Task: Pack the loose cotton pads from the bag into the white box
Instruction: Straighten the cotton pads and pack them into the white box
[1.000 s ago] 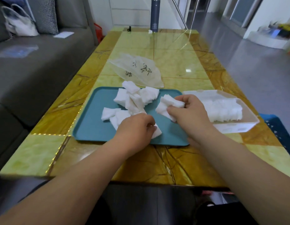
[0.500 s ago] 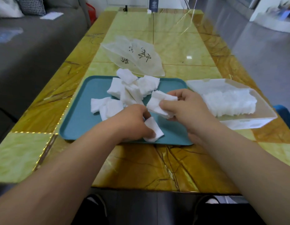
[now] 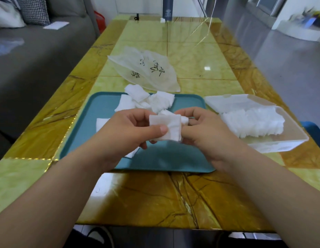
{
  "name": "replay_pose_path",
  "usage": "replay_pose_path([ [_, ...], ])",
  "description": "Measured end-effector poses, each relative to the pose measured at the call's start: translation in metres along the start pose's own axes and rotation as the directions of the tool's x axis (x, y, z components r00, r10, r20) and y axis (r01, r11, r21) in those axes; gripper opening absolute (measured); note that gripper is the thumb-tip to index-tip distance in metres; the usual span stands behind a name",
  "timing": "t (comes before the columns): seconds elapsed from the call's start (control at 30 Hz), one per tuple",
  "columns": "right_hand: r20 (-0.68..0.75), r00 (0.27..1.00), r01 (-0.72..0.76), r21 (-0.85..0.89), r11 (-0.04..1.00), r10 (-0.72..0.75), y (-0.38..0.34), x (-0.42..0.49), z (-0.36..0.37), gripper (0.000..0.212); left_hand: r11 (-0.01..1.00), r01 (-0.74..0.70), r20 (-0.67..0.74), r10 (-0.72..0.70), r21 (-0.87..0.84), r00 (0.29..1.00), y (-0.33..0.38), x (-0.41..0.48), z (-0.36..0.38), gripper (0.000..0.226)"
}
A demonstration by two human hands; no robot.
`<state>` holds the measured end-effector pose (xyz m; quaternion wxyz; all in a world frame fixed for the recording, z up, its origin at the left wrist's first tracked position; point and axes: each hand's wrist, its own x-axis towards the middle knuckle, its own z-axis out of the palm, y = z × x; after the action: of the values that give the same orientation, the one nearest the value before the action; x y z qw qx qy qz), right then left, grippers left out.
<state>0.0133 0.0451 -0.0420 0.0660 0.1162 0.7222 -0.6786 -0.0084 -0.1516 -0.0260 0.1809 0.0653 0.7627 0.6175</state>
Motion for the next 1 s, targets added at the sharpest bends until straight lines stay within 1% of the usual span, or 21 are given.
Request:
replay_pose_path([
  [0.07,0.058,0.998,0.028,-0.022,0.999,-0.026,-0.002,-0.005,0.0,0.035,0.999,-0.004,-0.011,0.004,0.041,1.0,-0.001,0.0,0.002,0.012],
  [0.2,0.085,0.996,0.043,-0.039,0.998,-0.04,-0.001,-0.008,-0.003,0.033,0.997,-0.013,-0.028,0.015,0.071,0.999,-0.005,0.001,0.003,0.016],
  [0.4,0.147,0.984,0.104,-0.037,0.994,-0.098,-0.002,-0.01,-0.006,0.032,0.994,-0.01,-0.066,0.017,0.107,0.998,-0.004,0.001,0.002,0.022],
  [0.47,0.175,0.98,0.099,-0.011,0.995,-0.095,-0.002,-0.009,-0.007,0.042,0.989,0.0,-0.099,0.014,0.146,0.995,-0.006,0.003,0.001,0.024],
  [0.53,0.238,0.968,0.06,0.063,0.996,-0.073,-0.003,-0.009,-0.007,0.058,0.982,0.0,-0.15,0.029,0.191,0.988,-0.009,0.004,0.001,0.03],
  [0.57,0.255,0.964,0.057,0.067,0.996,-0.072,-0.003,-0.011,-0.006,0.062,0.973,-0.003,-0.178,0.045,0.231,0.983,-0.009,0.005,0.001,0.035],
  [0.63,0.205,0.975,0.095,-0.04,0.995,-0.085,-0.001,-0.013,-0.002,0.064,0.949,-0.012,-0.21,0.083,0.316,0.974,-0.01,0.006,0.001,0.039],
  [0.7,0.098,0.989,0.127,-0.175,0.976,-0.111,0.003,-0.013,0.003,0.05,0.935,-0.016,-0.178,0.084,0.353,0.98,-0.009,0.006,0.001,0.043],
  [0.73,0.072,0.989,0.138,-0.215,0.967,-0.125,0.005,-0.012,0.005,0.042,0.932,-0.018,-0.144,0.075,0.363,0.987,-0.01,0.006,0.0,0.046],
  [0.8,0.075,0.985,0.169,-0.287,0.943,-0.154,0.007,-0.012,0.007,0.034,0.913,-0.025,-0.056,0.053,0.408,0.997,-0.011,0.005,-0.003,0.047],
  [0.9,0.119,0.98,0.192,-0.378,0.905,-0.158,0.009,-0.014,0.012,0.037,0.866,-0.071,0.044,0.057,0.495,0.997,-0.014,0.005,-0.002,0.03],
  [0.97,0.125,0.983,0.176,-0.397,0.901,-0.137,0.011,-0.015,0.016,0.041,0.856,-0.084,0.042,0.073,0.51,0.996,-0.015,0.005,0.002,0.024],
  [1.0,0.123,0.986,0.155,-0.379,0.912,-0.116,0.012,-0.015,0.019,0.044,0.856,-0.087,0.028,0.084,0.51,0.996,-0.016,0.005,0.003,0.022],
])
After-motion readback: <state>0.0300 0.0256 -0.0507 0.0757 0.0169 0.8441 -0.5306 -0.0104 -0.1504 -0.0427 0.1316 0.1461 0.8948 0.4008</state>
